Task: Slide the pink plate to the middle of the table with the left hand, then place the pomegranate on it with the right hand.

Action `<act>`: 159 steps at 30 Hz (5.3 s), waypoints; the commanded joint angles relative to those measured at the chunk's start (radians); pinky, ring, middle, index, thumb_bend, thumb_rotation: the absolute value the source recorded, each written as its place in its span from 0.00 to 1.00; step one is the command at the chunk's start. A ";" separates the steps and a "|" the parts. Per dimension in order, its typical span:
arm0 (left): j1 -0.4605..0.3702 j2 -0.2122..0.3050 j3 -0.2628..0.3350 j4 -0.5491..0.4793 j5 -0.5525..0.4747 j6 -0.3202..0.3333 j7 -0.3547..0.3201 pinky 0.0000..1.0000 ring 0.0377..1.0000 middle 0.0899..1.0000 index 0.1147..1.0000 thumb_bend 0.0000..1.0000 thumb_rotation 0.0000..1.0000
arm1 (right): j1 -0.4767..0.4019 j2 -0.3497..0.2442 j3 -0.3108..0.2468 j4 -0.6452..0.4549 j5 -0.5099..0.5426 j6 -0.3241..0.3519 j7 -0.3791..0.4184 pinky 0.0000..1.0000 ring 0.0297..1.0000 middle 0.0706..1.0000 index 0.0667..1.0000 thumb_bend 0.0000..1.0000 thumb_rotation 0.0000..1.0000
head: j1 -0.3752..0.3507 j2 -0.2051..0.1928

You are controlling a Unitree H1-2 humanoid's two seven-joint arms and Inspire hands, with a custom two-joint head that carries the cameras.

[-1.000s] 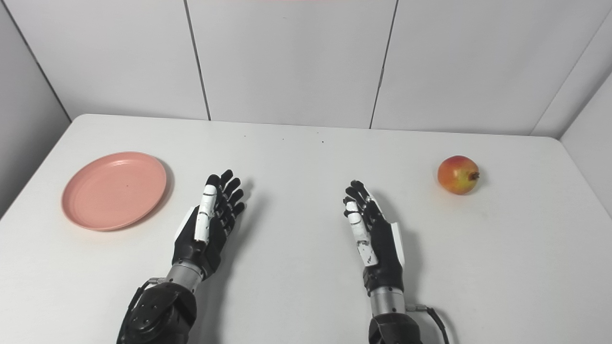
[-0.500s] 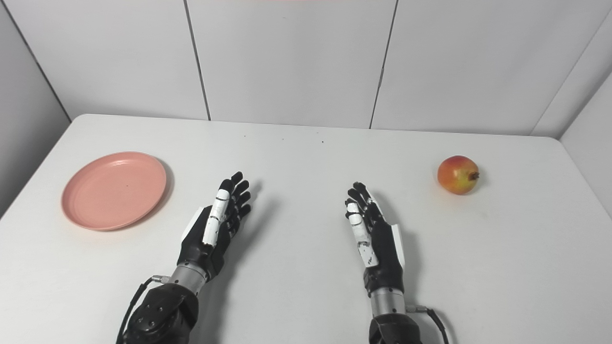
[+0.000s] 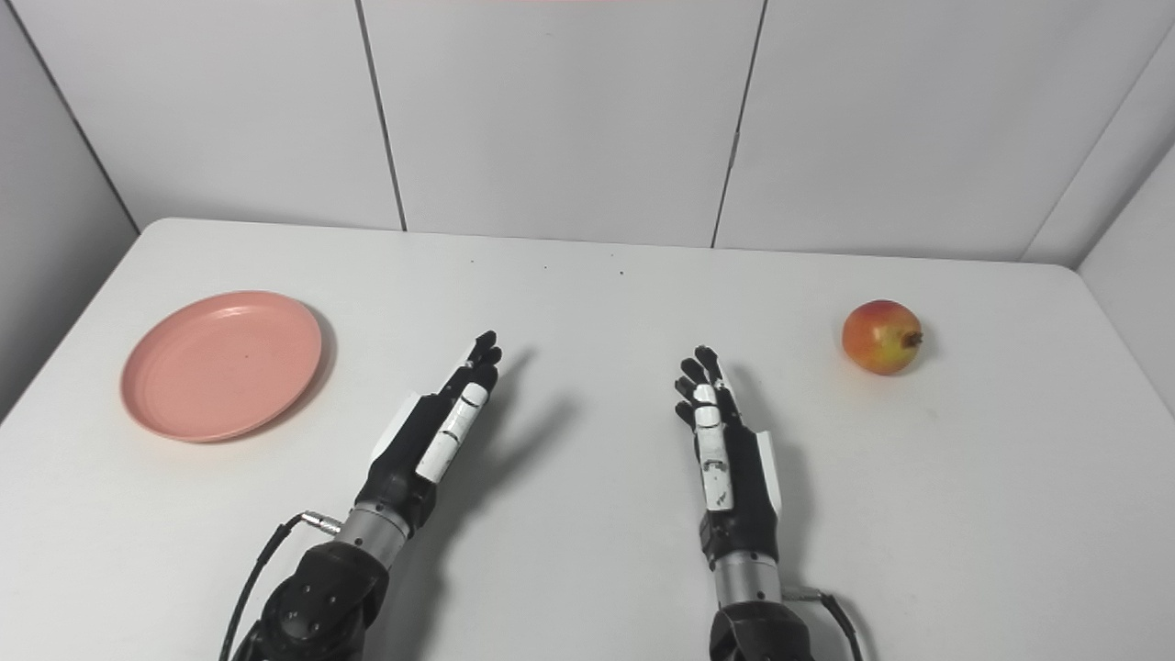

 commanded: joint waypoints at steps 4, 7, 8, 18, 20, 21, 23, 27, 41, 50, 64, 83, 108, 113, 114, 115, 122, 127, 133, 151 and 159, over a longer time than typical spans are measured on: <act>-0.032 -0.005 -0.004 0.004 0.044 -0.047 0.014 1.00 1.00 1.00 1.00 0.53 1.00 | -0.030 -0.007 -0.004 -0.010 0.009 -0.034 0.016 0.92 0.91 0.92 0.93 0.51 1.00 | 0.034 -0.016; -0.033 -0.014 0.003 0.020 0.066 -0.103 0.043 1.00 1.00 1.00 1.00 0.51 1.00 | -0.029 -0.014 -0.008 -0.001 0.013 -0.038 0.018 0.92 0.91 0.91 0.93 0.52 0.99 | 0.101 -0.035; -0.035 -0.016 0.006 0.025 0.071 -0.121 0.053 1.00 1.00 1.00 1.00 0.50 0.98 | -0.029 -0.017 -0.009 0.001 0.015 -0.039 0.019 0.92 0.91 0.92 0.93 0.52 0.98 | 0.101 -0.035; -0.056 -0.036 0.070 0.042 0.085 -0.230 0.121 1.00 1.00 1.00 1.00 0.54 0.94 | -0.024 -0.040 -0.026 0.038 0.043 -0.081 0.047 0.91 0.89 0.90 0.91 0.48 0.97 | 0.262 -0.111; -0.063 -0.028 0.081 0.045 0.090 -0.265 0.129 1.00 1.00 1.00 1.00 0.55 0.95 | -0.026 -0.044 -0.028 0.053 0.044 -0.095 0.049 0.91 0.89 0.90 0.91 0.48 0.97 | 0.281 -0.126; -0.066 -0.024 0.086 0.048 0.094 -0.281 0.131 1.00 1.00 1.00 1.00 0.56 0.94 | -0.028 -0.045 -0.029 0.061 0.045 -0.101 0.050 0.91 0.89 0.90 0.91 0.49 0.97 | 0.281 -0.126; -0.071 -0.017 0.102 0.050 0.104 -0.309 0.141 0.99 1.00 1.00 1.00 0.55 0.92 | -0.030 -0.047 -0.030 0.076 0.049 -0.121 0.055 0.91 0.89 0.90 0.91 0.48 0.96 | 0.290 -0.137; -0.079 -0.001 0.138 0.040 0.107 -0.297 0.143 1.00 1.00 1.00 1.00 0.55 0.87 | -0.032 -0.047 -0.030 0.097 0.051 -0.145 0.054 0.91 0.89 0.90 0.91 0.48 0.94 | 0.295 -0.151; -0.122 0.079 0.274 0.037 0.059 -0.289 0.140 0.93 0.96 0.96 0.95 0.56 0.78 | -0.034 -0.046 -0.024 0.130 0.047 -0.180 0.055 0.91 0.90 0.90 0.91 0.48 0.90 | 0.301 -0.183; -0.156 0.128 0.350 0.115 0.047 -0.336 0.174 0.87 0.92 0.93 0.91 0.55 0.83 | -0.032 -0.047 -0.028 0.139 0.055 -0.185 0.056 0.93 0.90 0.91 0.91 0.47 0.90 | 0.315 -0.199; -0.200 0.208 0.450 0.239 0.024 -0.358 0.235 0.84 0.90 0.90 0.89 0.53 0.94 | -0.036 -0.057 -0.029 0.152 0.059 -0.197 0.059 0.92 0.90 0.90 0.92 0.49 0.89 | 0.332 -0.217; -0.200 0.304 0.465 0.260 0.096 -0.189 0.246 0.91 0.93 0.93 0.91 0.62 1.00 | -0.044 -0.063 -0.034 0.159 0.061 -0.205 0.056 0.90 0.88 0.89 0.90 0.44 0.87 | 0.336 -0.212; -0.200 0.338 0.437 0.382 0.093 -0.212 0.255 0.90 0.92 0.93 0.91 0.51 1.00 | -0.039 -0.056 -0.036 0.144 0.059 -0.199 0.052 0.90 0.88 0.88 0.90 0.46 0.88 | 0.334 -0.201; -0.203 0.333 0.412 0.406 0.085 -0.234 0.247 0.90 0.92 0.92 0.92 0.55 1.00 | -0.038 -0.057 -0.034 0.140 0.056 -0.195 0.052 0.89 0.87 0.87 0.89 0.45 0.87 | 0.334 -0.198; -0.205 0.331 0.408 0.411 0.083 -0.235 0.246 0.90 0.92 0.93 0.92 0.55 1.00 | -0.038 -0.057 -0.035 0.141 0.058 -0.197 0.053 0.90 0.87 0.87 0.89 0.45 0.87 | 0.334 -0.198; -0.205 0.326 0.405 0.406 0.077 -0.226 0.240 0.90 0.92 0.93 0.92 0.56 1.00 | -0.038 -0.058 -0.034 0.141 0.057 -0.196 0.054 0.90 0.87 0.88 0.90 0.45 0.87 | 0.334 -0.197; -0.209 0.288 0.413 0.377 -0.006 -0.169 0.208 0.95 0.95 0.94 0.93 0.57 1.00 | -0.040 -0.063 -0.033 0.144 0.055 -0.194 0.056 0.90 0.87 0.87 0.90 0.46 0.89 | 0.334 -0.194; -0.203 0.270 0.422 0.354 -0.076 -0.147 0.173 0.95 0.96 0.97 0.96 0.60 1.00 | -0.038 -0.059 -0.035 0.141 0.050 -0.191 0.049 0.90 0.87 0.87 0.89 0.47 0.87 | 0.334 -0.191; -0.196 0.247 0.424 0.302 -0.116 -0.114 0.167 0.93 0.94 0.96 0.95 0.59 1.00 | -0.039 -0.059 -0.034 0.144 0.049 -0.199 0.051 0.89 0.86 0.86 0.89 0.47 0.88 | 0.332 -0.190; -0.200 0.190 0.396 0.251 -0.175 -0.105 0.102 0.96 0.94 0.94 0.94 0.60 1.00 | -0.042 -0.059 -0.035 0.143 0.053 -0.195 0.052 0.89 0.86 0.86 0.89 0.47 0.88 | 0.334 -0.185; -0.200 0.154 0.394 0.238 -0.210 -0.081 0.088 0.95 0.94 0.94 0.94 0.62 1.00 | -0.045 -0.061 -0.034 0.143 0.052 -0.193 0.053 0.89 0.86 0.87 0.89 0.48 0.88 | 0.332 -0.182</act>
